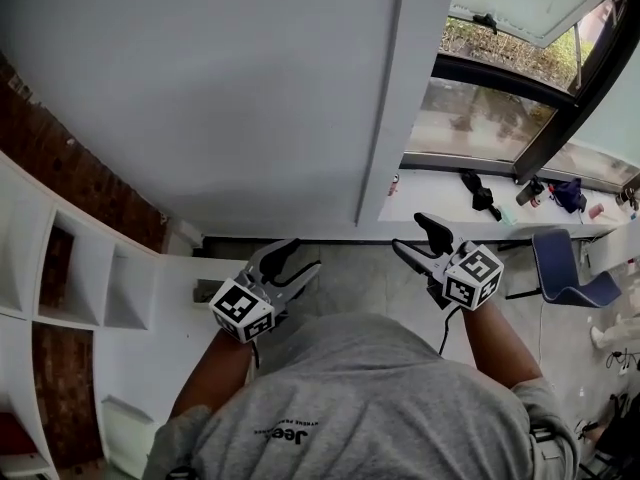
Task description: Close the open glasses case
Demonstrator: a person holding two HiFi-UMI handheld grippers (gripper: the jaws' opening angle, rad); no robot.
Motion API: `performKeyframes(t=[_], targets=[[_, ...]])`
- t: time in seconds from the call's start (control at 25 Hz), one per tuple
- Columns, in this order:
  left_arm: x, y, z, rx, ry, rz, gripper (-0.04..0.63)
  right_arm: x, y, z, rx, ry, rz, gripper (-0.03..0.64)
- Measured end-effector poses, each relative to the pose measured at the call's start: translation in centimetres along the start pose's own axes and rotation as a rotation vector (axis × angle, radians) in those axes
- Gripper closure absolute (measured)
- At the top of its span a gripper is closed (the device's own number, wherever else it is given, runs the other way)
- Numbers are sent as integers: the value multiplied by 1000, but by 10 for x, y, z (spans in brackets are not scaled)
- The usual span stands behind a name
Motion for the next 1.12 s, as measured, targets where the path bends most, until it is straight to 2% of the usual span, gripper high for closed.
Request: performKeyframes(t=[0.36,0.72,0.96,1.12], targets=[[15,53,29,-180,-16,28,353,9,-68,33,-191,83,89,283],[46,148,77,-368,-49,115,332,40,-167,112,-423,174,185,256],[78,208,109,-434,-53,198,311,78,-226,173,-554,217,258,236],[104,240,128,-439,-76,269,304,109,-258,212,-628,244,306,225]])
Point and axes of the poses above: the fingertips, and each gripper's own axes: y backward along the fingers, z to its left, x out of its underside, the point moved 1 cm from there along y, backward along the fingers, and after that the axes turned 5 degrees about -z, right-handed, at the moved point
